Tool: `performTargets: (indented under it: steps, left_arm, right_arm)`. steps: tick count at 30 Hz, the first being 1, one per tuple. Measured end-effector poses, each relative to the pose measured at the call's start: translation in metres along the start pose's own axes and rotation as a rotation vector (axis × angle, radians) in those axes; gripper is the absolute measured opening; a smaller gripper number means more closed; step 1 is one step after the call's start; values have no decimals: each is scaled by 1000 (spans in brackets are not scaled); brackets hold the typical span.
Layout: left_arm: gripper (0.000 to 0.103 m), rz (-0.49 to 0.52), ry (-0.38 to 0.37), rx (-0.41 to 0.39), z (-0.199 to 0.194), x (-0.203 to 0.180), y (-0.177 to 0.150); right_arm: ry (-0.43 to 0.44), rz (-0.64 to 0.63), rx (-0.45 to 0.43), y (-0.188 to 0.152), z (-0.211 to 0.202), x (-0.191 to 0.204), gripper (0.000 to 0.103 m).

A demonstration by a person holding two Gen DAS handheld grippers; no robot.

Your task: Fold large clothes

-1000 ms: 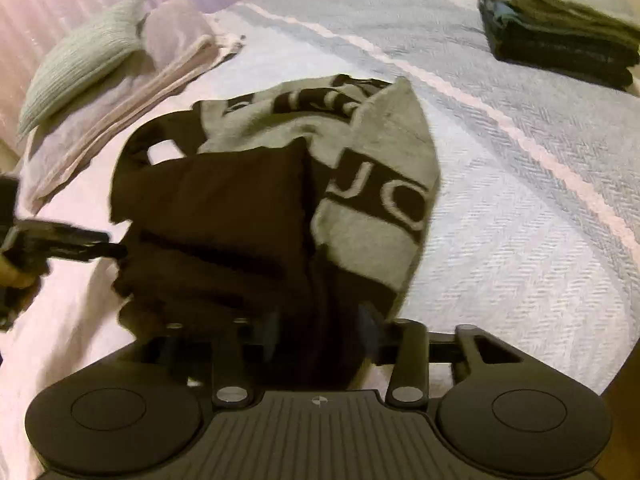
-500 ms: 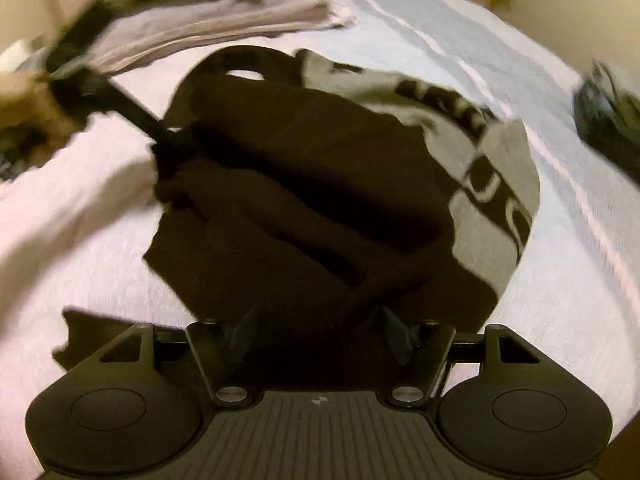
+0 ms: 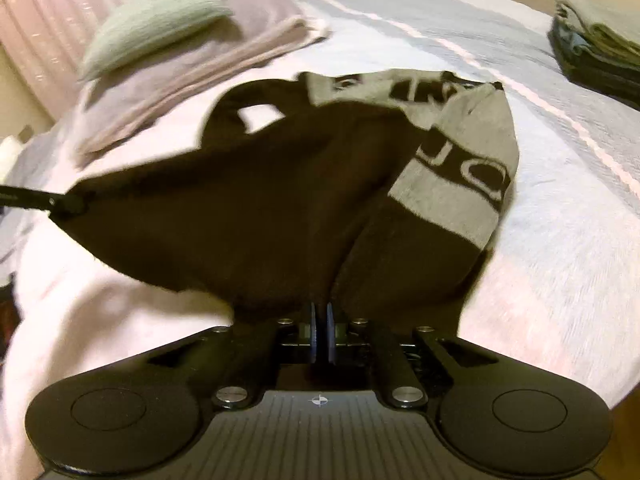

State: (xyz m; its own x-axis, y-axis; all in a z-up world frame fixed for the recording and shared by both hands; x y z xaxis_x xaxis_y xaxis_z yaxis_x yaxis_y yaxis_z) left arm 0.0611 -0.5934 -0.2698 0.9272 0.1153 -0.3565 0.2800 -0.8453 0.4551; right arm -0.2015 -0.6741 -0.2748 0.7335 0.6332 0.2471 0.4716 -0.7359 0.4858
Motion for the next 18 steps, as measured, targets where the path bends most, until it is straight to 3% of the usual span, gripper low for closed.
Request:
performTargets:
  steps: [5,9,10,11,13,18]
  left_arm:
    - [2,-82,111,-8,-45,45,-44]
    - [0,-158,229,12,-38,85,-66]
    - [0,-155,246,11,-38,86,-69]
    - [0,-142,250,9,-38,81,-71]
    - [0,-123,236,1,-39,68,-72]
    - [3,-51,189,4,-27,24,-75]
  right_arm:
    - [77,-69,49,-37,-12,55,2]
    - [42,28,38,-53,-5,51,8]
    - [10,42,18,-53,-9,46,19]
    - [-17,54,-2,-52,-14,41,40]
    - [-70,63,-24,-50,-19,30,60]
    - [-107,41,23,-48,4,28,61]
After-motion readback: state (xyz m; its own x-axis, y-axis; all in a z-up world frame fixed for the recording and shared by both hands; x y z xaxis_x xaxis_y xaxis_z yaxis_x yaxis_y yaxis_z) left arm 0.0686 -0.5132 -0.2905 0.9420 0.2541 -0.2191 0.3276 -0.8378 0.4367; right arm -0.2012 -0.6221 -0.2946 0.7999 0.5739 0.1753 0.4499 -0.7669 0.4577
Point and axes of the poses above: each gripper's, at about its wrist camera, not at the fingertips, and z roughly the way its jaws point, x to its left, y to its top, the point moved 10 cm from there along z, roughly the way its jaws point, and after that the axes turned 2 degrees about x, right-handed, at the moved point
